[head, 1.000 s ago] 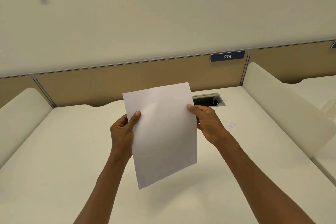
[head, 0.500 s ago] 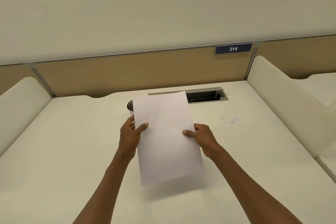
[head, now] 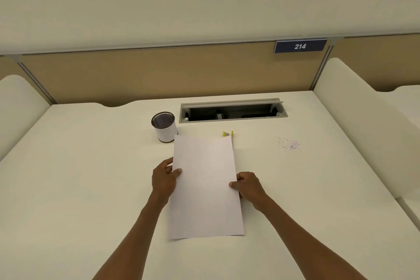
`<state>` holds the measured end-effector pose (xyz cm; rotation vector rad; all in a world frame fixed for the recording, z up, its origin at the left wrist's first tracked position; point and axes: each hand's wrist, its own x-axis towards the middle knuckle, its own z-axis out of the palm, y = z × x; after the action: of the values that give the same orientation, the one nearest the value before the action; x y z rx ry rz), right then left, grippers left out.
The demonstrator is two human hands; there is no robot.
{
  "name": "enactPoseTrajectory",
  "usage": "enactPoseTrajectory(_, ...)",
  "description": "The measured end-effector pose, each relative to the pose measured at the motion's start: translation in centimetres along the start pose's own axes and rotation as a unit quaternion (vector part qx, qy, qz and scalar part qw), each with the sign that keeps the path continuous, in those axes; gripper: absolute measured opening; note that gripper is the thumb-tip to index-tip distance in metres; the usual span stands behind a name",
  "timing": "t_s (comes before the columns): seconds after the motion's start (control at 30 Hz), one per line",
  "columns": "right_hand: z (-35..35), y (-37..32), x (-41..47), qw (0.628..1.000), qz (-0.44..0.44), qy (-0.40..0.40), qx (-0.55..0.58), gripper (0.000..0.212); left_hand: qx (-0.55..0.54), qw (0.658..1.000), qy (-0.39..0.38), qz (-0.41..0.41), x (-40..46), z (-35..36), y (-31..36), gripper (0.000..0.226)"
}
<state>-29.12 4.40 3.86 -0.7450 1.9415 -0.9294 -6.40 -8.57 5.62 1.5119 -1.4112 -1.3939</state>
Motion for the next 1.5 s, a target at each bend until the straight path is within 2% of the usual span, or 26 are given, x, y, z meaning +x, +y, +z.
enactPoseTrajectory(0.27,0.5,1.3,1.8,0.994,-0.037,-0.001,-0.105,0.016,0.092,0.995,0.023,0.009,1.1,0.7,-2.7,0.040)
enactPoseTrajectory(0.47,1.2,1.8,2.2,0.986,-0.070,0.015,-0.151,0.031,0.150,0.986,0.045,0.054,1.4,0.8,-3.7,0.043)
enactPoseTrajectory(0.57,1.2,1.7,2.2,0.982,-0.080,0.017,-0.170,0.045,0.199,0.975,0.063,0.075,1.6,0.9,-4.8,0.058)
enactPoseTrajectory(0.7,1.0,1.8,2.8,0.984,-0.056,-0.001,-0.172,0.052,0.253,0.961,0.060,0.089,1.0,1.5,-5.2,0.075)
enactPoseTrajectory(0.8,0.4,1.6,3.4,0.986,-0.051,0.027,-0.154,0.041,0.262,0.953,0.052,0.144,0.2,2.8,-4.8,0.074)
enactPoseTrajectory(0.97,-2.0,-0.2,5.7,0.967,-0.167,0.122,-0.148,0.006,0.290,0.934,-0.019,0.205,0.6,5.3,-4.1,0.063)
enactPoseTrajectory(1.03,-2.9,-1.1,7.4,0.952,-0.210,0.145,-0.168,0.012,0.302,0.927,-0.046,0.217,1.1,6.3,-3.8,0.064)
enactPoseTrajectory(1.13,-3.9,-2.6,9.8,0.922,-0.247,0.134,-0.268,0.032,0.323,0.912,-0.073,0.242,1.9,7.5,-3.4,0.066)
enactPoseTrajectory(1.2,-4.3,-3.7,11.3,0.883,-0.281,0.107,-0.360,0.053,0.330,0.906,-0.078,0.253,2.6,8.0,-3.5,0.065)
enactPoseTrajectory(1.27,-4.4,-4.7,12.7,0.821,-0.322,0.085,-0.463,0.069,0.340,0.900,-0.077,0.262,3.1,8.5,-3.7,0.065)
enactPoseTrajectory(1.33,-4.4,-5.7,14.0,0.761,-0.364,0.071,-0.532,0.069,0.349,0.893,-0.076,0.274,3.7,8.9,-4.0,0.067)
enactPoseTrajectory(1.4,-4.4,-6.4,15.1,0.720,-0.390,0.053,-0.571,0.062,0.351,0.892,-0.079,0.274,4.0,9.2,-4.7,0.069)
enactPoseTrajectory(1.43,-4.3,-6.6,15.6,0.707,-0.397,0.041,-0.584,0.059,0.354,0.892,-0.083,0.270,4.1,9.2,-5.1,0.068)
enactPoseTrajectory(1.5,-4.1,-7.0,16.0,0.704,-0.396,0.011,-0.590,0.050,0.366,0.884,-0.084,0.277,4.2,9.3,-6.0,0.066)
